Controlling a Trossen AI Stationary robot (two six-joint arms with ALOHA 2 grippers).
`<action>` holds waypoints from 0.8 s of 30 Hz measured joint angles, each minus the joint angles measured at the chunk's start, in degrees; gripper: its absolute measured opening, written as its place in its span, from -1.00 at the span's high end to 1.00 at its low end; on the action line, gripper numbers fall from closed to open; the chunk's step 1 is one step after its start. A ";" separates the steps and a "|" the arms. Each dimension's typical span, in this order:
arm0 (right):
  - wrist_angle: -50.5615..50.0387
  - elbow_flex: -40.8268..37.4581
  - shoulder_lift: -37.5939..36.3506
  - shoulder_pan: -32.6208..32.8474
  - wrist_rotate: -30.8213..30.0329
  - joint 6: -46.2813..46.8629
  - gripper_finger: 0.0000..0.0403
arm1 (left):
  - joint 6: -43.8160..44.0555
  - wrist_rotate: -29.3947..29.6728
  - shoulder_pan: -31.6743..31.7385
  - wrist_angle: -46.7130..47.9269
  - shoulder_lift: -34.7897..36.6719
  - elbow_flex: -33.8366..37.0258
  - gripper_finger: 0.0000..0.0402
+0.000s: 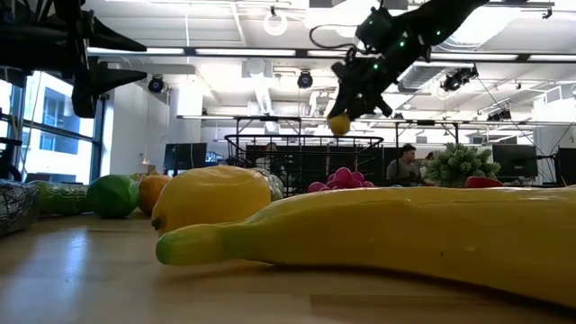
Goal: Build produce basket
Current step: Put the yellow lemon into the wire basket
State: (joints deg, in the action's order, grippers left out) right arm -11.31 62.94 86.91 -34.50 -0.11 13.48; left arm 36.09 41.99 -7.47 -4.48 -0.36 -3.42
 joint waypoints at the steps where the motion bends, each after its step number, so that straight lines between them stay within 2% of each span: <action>1: 0.03 0.00 0.62 0.00 0.02 -0.77 0.21 | -0.26 0.47 0.00 -0.05 0.02 0.00 0.04; 13: 0.03 0.00 5.89 0.15 -3.05 -10.37 0.21 | 2.25 4.40 -0.02 -0.40 0.02 0.00 0.04; 24: 0.14 0.00 6.91 0.57 -2.07 -21.35 0.21 | 1.20 5.39 -0.02 -0.32 0.02 0.00 0.04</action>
State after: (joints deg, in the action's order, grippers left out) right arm -11.17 62.94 93.83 -33.93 -2.19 -7.87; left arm 37.30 47.37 -7.49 -4.80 -0.34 -3.42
